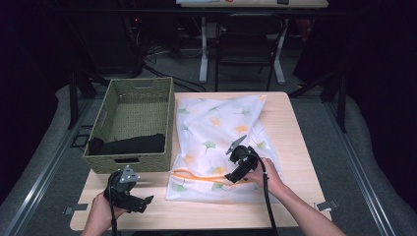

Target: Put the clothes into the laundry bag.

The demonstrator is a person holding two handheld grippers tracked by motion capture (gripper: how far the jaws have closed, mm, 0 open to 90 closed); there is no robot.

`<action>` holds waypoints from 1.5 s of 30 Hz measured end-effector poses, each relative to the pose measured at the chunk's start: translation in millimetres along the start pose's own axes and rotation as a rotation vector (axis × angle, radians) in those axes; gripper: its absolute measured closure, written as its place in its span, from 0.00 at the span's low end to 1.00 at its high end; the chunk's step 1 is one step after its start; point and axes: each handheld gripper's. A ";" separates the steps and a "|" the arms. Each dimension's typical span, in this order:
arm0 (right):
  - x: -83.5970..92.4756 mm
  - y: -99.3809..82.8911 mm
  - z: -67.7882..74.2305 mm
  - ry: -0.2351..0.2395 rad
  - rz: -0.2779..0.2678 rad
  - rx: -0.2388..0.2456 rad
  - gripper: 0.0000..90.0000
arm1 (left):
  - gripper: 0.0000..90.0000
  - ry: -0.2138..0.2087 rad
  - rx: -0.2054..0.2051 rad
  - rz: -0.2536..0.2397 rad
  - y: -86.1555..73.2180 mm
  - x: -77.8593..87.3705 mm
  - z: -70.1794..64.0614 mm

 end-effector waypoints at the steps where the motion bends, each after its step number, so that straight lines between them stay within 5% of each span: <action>1: -1.5 0.6 0.0 0.000 0.004 0.006 0.10 | 0.00 0.001 -0.001 0.000 0.0 0.0 -0.1; 22: -17.2 4.5 1.2 0.010 0.057 0.033 0.23 | 0.00 -0.006 -0.003 0.006 -0.7 -0.4 0.8; 45: -12.7 4.3 -7.4 0.003 0.018 -0.040 0.56 | 0.00 -0.011 -0.011 0.011 -0.3 -1.4 -0.3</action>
Point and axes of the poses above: each handheld gripper's, and its own axes: x roughly backward along the jaws, y roughly out of its top, z roughly to its left, and after that the axes turned 13 degrees about -x, right-handed
